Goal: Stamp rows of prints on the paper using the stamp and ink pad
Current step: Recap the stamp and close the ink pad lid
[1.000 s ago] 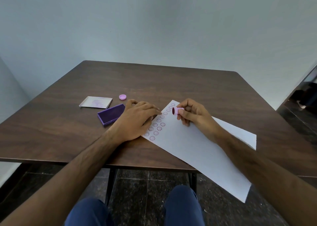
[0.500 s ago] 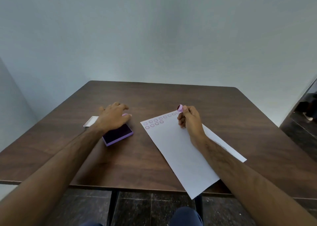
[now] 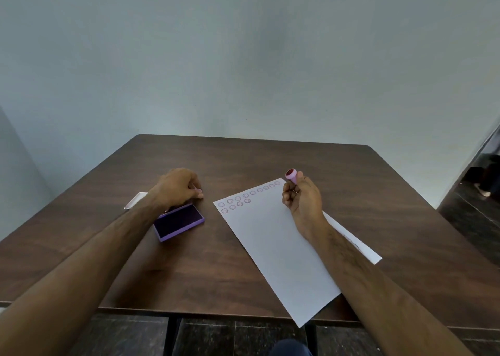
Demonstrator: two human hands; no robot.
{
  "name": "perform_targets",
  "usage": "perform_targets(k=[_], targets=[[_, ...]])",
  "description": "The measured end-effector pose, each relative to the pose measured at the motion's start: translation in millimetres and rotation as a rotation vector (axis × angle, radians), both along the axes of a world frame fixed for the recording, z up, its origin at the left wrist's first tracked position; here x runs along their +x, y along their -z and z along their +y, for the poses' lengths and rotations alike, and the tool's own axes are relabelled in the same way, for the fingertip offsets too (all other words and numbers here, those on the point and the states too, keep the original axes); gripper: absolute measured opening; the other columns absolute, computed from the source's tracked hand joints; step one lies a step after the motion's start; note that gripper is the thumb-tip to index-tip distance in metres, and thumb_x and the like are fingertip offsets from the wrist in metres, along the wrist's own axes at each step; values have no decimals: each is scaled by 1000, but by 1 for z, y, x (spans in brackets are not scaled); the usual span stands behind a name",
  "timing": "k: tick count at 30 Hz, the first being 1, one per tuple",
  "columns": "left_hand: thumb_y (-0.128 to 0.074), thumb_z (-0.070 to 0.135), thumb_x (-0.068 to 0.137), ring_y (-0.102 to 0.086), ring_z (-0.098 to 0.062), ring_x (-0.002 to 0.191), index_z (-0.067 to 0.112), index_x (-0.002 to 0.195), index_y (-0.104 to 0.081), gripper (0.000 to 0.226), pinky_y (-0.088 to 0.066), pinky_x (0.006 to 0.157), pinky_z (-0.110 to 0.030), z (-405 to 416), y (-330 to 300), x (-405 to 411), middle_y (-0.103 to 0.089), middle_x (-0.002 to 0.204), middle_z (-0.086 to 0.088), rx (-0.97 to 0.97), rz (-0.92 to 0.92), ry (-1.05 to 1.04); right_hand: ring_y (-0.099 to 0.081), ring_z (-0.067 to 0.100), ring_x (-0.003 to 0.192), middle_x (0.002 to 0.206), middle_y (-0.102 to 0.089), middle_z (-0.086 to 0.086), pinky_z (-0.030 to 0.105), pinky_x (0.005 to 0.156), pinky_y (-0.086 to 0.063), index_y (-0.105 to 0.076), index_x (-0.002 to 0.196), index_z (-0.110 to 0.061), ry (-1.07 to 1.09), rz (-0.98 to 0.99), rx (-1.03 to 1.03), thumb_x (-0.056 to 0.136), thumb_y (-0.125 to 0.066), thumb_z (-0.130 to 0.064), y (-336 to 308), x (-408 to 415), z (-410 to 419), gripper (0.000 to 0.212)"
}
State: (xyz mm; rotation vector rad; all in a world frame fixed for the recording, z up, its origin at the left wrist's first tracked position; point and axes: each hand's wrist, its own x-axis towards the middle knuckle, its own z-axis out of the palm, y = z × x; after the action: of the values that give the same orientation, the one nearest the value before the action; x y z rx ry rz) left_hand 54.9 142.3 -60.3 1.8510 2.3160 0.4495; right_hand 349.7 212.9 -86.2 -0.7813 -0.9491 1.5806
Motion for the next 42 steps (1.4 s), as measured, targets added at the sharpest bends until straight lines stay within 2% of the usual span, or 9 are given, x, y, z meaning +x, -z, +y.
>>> perform_targets(k=[3,5,9,15,18,23,31,37,42], targets=[[-74,35,84,-61,-9,87,28,95,-75,13,-46,73,-30,-2,0,2,-69,90,11,39,113,13,-47,15,57,65,-57,4,24,50,-39,-59,103,-5,-10,-3,6,103,-50,-23,1,-1,1,21],[-71,29,85,-65,-14,85,24,96,-75,13,-50,73,-29,-4,1,8,-68,92,6,153,65,41,-48,14,58,64,-57,3,24,51,-39,-61,99,-5,-19,-23,1,102,-53,-22,0,-1,1,19],[-79,16,79,-65,-6,77,23,95,-73,19,-46,64,-9,-19,-3,49,-60,94,8,403,-239,137,-47,12,58,68,-58,4,26,54,-40,-61,91,-8,-26,-113,57,102,-55,-21,1,-3,-1,18],[-83,14,78,-67,-4,89,29,109,-70,36,-55,73,-20,-35,8,108,-73,103,12,489,-718,163,-52,16,62,76,-64,5,28,59,-46,-65,102,-4,-57,-226,319,98,-59,-10,-4,-2,-9,9],[-85,18,76,-67,0,90,33,110,-68,40,-58,74,-22,-34,14,113,-72,103,15,554,-706,137,-51,17,63,78,-64,9,29,60,-45,-66,105,-2,-158,-220,404,97,-62,-11,-8,-4,-17,13],[-87,21,74,-66,6,89,27,116,-64,49,-52,70,-8,-37,18,110,-68,98,20,630,-630,134,-50,15,63,71,-62,0,26,59,-46,-66,106,-3,-257,-332,512,97,-63,-14,-10,-8,-27,15],[-90,24,69,-66,1,89,32,116,-60,56,-53,71,-10,-34,25,109,-68,98,17,670,-553,221,-59,14,68,92,-72,11,23,61,-49,-67,103,-8,-259,-513,532,86,-70,-34,-4,-16,-31,30],[-89,24,69,-65,7,87,40,115,-56,59,-52,70,-8,-36,24,109,-64,96,25,707,-507,252,-60,10,68,92,-73,6,21,62,-49,-67,103,-7,-261,-540,551,91,-70,-25,-2,-17,-30,21],[-89,26,69,-64,10,87,24,122,-62,59,-50,73,-5,-33,28,106,-69,96,15,757,-474,251,-62,5,66,89,-74,1,18,61,-50,-69,101,-5,-243,-538,575,92,-71,-20,-4,-18,-33,18]])
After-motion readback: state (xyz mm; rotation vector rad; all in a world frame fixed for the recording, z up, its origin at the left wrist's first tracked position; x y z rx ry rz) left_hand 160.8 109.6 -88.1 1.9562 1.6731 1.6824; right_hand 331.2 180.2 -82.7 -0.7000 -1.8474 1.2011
